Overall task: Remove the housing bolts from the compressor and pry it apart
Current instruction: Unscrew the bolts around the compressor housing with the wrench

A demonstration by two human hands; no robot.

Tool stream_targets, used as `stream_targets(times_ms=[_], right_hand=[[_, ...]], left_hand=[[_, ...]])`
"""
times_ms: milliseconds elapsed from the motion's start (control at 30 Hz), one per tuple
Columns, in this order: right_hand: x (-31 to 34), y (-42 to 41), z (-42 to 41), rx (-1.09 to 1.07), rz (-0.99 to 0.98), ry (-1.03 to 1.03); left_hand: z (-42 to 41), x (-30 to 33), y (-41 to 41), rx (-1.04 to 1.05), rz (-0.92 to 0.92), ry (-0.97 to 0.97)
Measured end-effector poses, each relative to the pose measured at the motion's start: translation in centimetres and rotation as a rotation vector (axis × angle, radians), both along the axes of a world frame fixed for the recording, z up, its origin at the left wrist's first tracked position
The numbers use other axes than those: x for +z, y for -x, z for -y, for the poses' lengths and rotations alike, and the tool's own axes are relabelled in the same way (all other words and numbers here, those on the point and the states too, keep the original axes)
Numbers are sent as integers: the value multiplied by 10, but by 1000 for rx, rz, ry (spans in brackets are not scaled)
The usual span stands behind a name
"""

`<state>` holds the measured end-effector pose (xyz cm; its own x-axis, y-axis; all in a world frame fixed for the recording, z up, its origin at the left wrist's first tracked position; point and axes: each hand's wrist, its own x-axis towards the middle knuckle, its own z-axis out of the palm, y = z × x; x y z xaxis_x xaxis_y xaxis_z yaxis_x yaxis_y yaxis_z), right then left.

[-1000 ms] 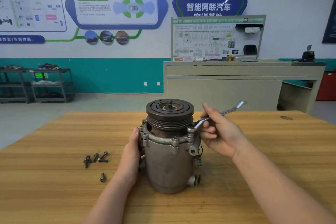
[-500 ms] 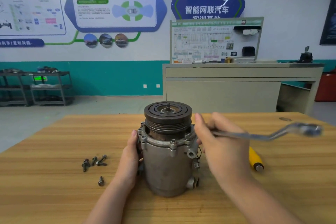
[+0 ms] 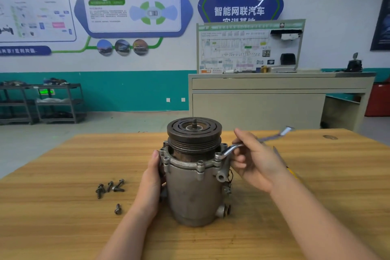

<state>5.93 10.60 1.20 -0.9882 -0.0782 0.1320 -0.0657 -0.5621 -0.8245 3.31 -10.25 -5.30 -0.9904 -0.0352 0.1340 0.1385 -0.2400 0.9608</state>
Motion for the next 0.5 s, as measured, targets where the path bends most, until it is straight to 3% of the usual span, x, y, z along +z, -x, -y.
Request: stream_targets(times_ms=[100, 233, 500], right_hand=[[13, 12, 1, 55, 64, 25], [16, 5, -4, -276, -43, -1], [5, -35, 14, -664, -355, -422]], left_hand=[[0, 0, 0, 4, 14, -2], [0, 2, 0, 13, 8, 13], [0, 2, -2, 16, -11, 41]])
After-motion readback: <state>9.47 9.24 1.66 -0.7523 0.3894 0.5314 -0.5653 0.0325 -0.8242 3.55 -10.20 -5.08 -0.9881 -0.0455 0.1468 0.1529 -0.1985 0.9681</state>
